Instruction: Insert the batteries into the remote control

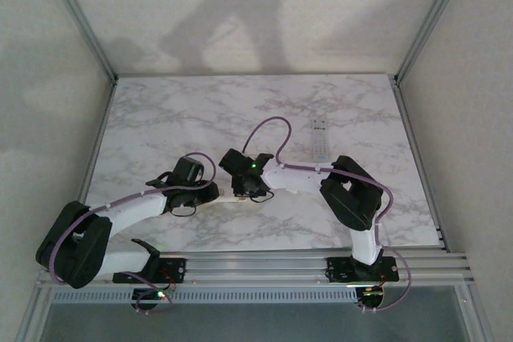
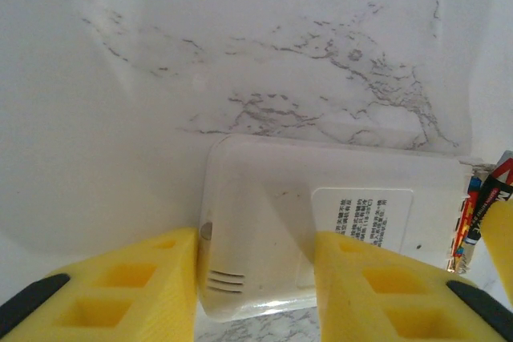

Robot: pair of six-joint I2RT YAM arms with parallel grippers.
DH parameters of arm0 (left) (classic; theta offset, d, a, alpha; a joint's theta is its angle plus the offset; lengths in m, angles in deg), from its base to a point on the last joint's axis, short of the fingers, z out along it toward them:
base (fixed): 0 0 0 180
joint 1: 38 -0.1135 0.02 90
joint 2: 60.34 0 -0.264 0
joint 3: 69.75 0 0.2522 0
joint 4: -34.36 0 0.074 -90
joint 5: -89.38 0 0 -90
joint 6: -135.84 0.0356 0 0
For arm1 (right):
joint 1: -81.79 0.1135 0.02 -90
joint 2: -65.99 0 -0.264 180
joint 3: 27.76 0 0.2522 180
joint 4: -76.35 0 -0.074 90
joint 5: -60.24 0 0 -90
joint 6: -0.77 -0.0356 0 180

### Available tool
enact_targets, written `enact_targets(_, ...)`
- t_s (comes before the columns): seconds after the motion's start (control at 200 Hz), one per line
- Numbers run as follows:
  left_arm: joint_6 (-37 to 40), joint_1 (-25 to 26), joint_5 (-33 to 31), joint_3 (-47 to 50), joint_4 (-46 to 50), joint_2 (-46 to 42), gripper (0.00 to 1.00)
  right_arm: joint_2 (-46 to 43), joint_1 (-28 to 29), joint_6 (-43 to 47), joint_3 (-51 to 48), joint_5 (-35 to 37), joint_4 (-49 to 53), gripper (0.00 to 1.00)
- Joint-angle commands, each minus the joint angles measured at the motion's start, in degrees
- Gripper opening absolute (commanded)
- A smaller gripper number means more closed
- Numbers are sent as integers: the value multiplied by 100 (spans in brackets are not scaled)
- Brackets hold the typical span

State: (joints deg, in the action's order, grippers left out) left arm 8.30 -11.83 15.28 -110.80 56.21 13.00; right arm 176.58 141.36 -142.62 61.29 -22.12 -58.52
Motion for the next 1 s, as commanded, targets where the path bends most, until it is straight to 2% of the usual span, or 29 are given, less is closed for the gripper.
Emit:
enact_targets(0.0,-52,150,120,57,-69,128,39,-18,12,-14,249,-70,335,24)
enact_targets(0.35,-1,153,63,57,-1,84,40,-230,-179,66,347,33,410,29)
enact_targets(0.996,27,156,27,-9,63,66,40,186,-396,83,477,-228,106,21)
